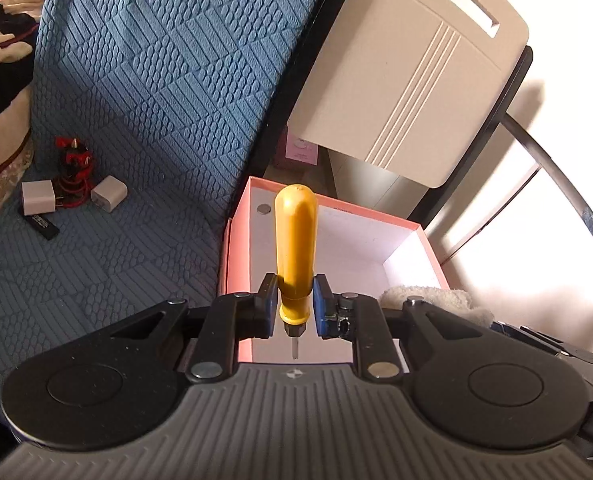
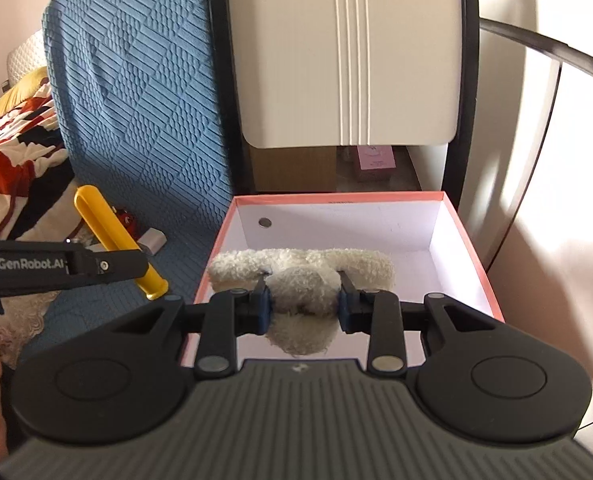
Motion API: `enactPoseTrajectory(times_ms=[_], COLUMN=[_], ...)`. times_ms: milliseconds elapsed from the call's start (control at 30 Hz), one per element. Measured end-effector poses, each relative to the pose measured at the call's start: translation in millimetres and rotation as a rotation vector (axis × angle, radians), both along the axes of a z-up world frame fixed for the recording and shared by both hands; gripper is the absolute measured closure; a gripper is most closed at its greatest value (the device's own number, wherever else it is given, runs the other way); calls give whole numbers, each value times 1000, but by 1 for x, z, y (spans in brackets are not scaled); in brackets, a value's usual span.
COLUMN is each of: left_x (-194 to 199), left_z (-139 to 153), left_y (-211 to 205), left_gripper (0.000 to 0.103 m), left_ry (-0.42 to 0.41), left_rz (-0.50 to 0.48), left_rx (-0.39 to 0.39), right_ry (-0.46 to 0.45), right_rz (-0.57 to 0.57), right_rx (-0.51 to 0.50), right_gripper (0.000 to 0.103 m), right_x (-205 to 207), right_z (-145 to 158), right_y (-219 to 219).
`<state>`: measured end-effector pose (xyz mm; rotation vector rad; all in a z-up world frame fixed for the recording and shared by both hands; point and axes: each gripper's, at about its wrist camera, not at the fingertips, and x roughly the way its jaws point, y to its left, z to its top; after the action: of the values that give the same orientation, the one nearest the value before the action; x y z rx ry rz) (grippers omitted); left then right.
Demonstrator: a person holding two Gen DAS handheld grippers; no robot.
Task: Organize rigid objects
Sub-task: 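Lower the screwdriver into the box with the left gripper while the right gripper releases the toy inside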
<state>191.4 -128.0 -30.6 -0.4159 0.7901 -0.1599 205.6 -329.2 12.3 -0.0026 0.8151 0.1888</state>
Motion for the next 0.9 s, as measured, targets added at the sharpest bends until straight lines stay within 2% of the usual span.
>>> enactPoseTrajectory(times_ms=[433, 700, 800, 867, 900], left_x=[32, 42, 46, 47, 46], left_z=[-50, -80, -85, -87, -86], left_y=[-38, -52, -53, -53, -52], left_gripper=[81, 81, 78, 66, 64], left_ry=[111, 177, 198, 203, 198], left_rz=[-25, -45, -48, -44, -43], left_rx=[59, 62, 75, 97, 103], right_ry=[128, 193, 203, 220, 225], right_rz=[-65, -76, -67, -55, -55], right_rx=[3, 2, 5, 29, 30], right_gripper=[68, 67, 65, 64, 60], right_x=[10, 13, 12, 14, 14], right_z=[-73, -112, -116, -119, -120], right_y=[-48, -57, -56, -56, -56])
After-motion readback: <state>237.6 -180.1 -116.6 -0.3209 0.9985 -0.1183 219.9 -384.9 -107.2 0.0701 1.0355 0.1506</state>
